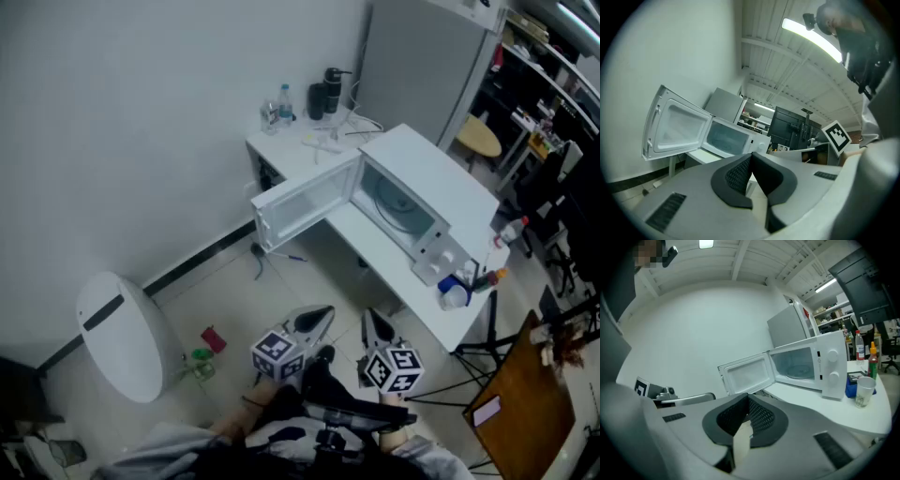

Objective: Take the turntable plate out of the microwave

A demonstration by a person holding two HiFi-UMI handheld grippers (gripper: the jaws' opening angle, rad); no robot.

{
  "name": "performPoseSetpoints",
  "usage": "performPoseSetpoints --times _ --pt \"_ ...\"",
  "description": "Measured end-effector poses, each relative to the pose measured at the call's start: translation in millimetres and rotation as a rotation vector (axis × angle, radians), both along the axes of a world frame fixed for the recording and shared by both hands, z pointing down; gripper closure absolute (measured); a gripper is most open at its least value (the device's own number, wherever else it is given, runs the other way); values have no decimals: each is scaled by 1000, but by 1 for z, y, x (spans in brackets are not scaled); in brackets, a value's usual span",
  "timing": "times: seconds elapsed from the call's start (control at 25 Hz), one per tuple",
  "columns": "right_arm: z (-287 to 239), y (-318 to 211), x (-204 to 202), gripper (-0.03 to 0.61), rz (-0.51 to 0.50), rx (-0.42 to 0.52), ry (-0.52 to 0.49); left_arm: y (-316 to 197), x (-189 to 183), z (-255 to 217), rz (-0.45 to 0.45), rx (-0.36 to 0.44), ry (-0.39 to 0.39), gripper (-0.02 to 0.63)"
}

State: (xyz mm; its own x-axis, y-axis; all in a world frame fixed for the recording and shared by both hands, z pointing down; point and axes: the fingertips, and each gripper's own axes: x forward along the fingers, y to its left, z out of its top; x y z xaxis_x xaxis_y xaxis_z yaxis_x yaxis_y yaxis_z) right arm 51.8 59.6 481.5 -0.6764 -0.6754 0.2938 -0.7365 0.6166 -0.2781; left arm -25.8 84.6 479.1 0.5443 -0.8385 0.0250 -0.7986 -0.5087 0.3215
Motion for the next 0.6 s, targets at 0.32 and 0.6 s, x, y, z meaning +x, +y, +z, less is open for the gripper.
performPoseSetpoints --times 0.32,0.6 --pt "-5 -112 2 588 -23 18 5 -108 13 2 17 -62 -42 611" --pt "6 -194 14 589 -2 -23 -10 -200 27 14 29 -161 -81 611"
